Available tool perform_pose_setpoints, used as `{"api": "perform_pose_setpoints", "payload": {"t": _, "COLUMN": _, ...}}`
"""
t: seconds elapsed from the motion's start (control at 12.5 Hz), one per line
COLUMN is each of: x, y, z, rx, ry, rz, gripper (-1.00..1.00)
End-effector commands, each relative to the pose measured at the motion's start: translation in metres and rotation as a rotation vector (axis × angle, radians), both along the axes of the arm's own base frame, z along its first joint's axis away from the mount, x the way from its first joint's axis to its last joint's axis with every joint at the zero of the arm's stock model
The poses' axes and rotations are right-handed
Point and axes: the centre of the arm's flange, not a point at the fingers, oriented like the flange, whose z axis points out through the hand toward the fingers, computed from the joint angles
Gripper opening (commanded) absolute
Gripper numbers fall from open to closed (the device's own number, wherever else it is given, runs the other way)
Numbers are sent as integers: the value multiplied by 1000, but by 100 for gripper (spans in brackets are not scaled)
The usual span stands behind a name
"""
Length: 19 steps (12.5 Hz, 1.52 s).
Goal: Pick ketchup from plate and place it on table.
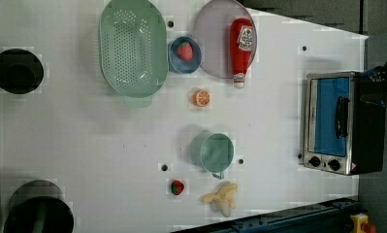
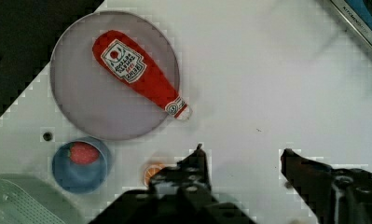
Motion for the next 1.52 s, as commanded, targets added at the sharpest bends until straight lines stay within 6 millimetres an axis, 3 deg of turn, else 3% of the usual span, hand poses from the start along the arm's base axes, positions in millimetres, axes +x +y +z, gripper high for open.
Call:
{"api": "perform_pose_setpoints", "payload": {"t": 0.08, "x": -80, "y": -36, "z": 47, "rx": 32, "ry": 84, "rz": -81, "gripper": 58}}
{"api": "perform_pose_setpoints", "payload": {"t": 0.24, "x": -77, "y": -33, "z": 43, "rx": 31, "ry": 91, "rz": -67, "gripper": 99}}
{"api": "perform_pose_setpoints", "payload": {"t": 0.64, "x": -43, "y": -12, "z": -2, "rx": 30, "ry": 122, "rz": -13, "gripper": 100}}
{"api": "perform_pose_setpoints", "payload": {"t": 1.12, "x": 16, "y": 23, "z": -89, "rx": 44, "ry": 90, "rz": 87, "gripper": 100}}
{"api": "perform_pose_setpoints", "payload": {"t": 1.52, "x": 52, "y": 33, "z": -166, "rx": 78, "ry": 68, "rz": 373, "gripper": 100}}
